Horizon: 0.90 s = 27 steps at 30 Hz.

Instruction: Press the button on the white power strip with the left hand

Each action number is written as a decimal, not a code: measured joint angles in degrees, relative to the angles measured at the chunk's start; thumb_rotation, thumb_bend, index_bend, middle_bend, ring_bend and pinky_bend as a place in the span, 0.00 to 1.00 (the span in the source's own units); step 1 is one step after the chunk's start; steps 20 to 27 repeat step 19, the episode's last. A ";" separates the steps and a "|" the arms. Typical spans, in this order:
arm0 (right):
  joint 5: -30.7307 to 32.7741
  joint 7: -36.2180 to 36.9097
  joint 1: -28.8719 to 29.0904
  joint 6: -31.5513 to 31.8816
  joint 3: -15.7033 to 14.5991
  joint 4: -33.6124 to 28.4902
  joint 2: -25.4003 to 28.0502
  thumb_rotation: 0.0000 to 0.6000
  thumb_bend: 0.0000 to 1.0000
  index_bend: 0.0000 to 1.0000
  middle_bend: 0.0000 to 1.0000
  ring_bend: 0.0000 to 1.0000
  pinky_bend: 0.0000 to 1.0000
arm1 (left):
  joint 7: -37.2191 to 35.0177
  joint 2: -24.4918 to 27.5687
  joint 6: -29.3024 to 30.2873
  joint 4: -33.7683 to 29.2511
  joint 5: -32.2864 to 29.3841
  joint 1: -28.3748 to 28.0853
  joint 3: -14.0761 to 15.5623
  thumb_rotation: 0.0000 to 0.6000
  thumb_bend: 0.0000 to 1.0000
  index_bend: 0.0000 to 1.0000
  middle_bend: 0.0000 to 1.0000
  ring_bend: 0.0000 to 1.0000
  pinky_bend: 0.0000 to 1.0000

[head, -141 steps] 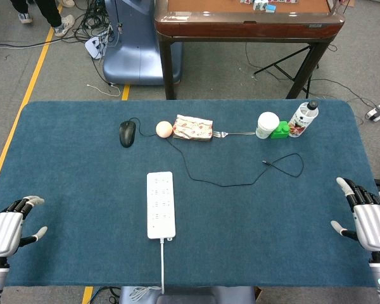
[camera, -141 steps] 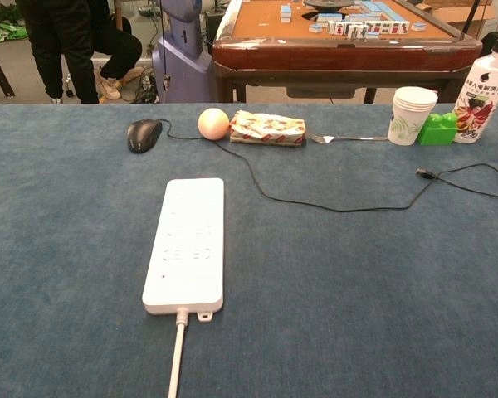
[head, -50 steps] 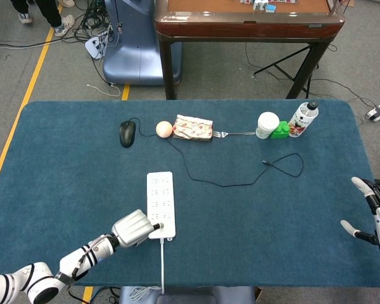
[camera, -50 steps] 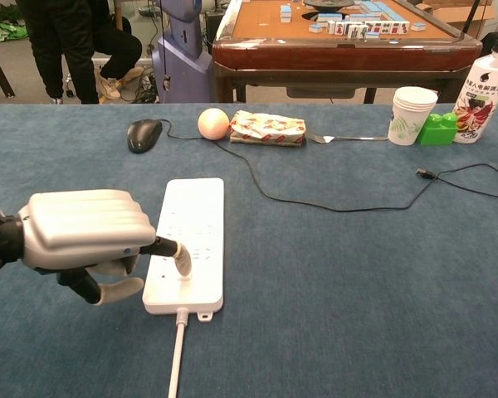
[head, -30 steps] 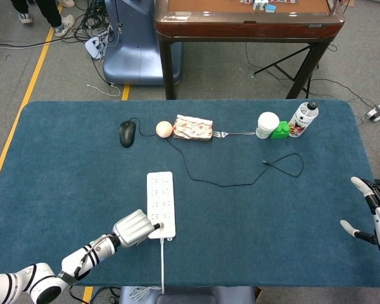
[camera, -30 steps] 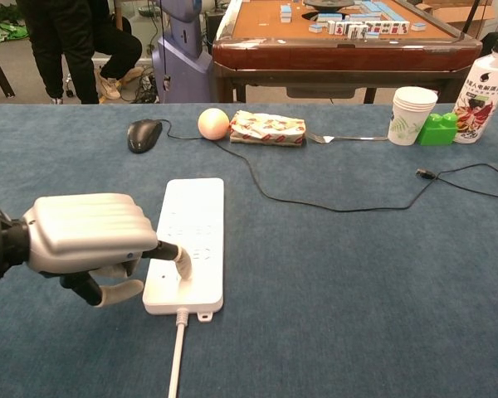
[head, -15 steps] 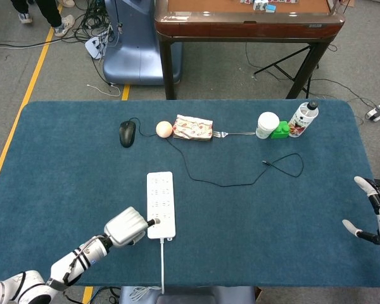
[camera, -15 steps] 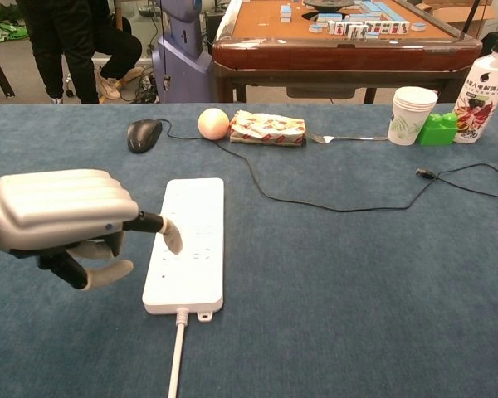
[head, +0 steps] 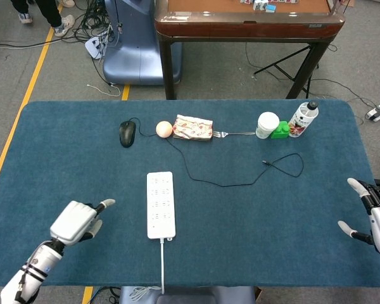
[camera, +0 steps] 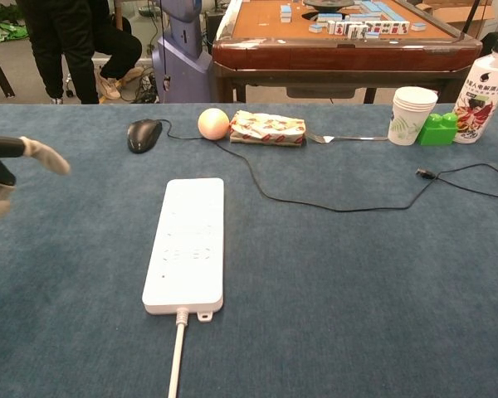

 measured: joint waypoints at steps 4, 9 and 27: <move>0.30 -1.22 0.18 -0.45 -0.02 -0.12 -0.38 1.00 0.09 0.14 0.19 0.17 0.29 | -2.47 1.07 3.78 0.27 -2.36 3.91 0.25 1.00 0.53 0.31 0.41 0.28 0.38; 0.63 -2.56 0.22 -0.58 0.04 -0.25 -0.80 1.00 0.09 0.14 0.19 0.17 0.29 | -4.36 1.13 8.16 3.24 -3.31 7.78 0.24 1.00 0.52 0.35 0.40 0.28 0.40; 2.37 -7.20 -0.01 -0.32 0.61 -0.42 -1.81 1.00 0.09 0.19 0.24 0.17 0.29 | -6.06 2.04 14.47 6.21 -3.49 14.22 0.66 1.00 0.51 0.44 0.45 0.36 0.51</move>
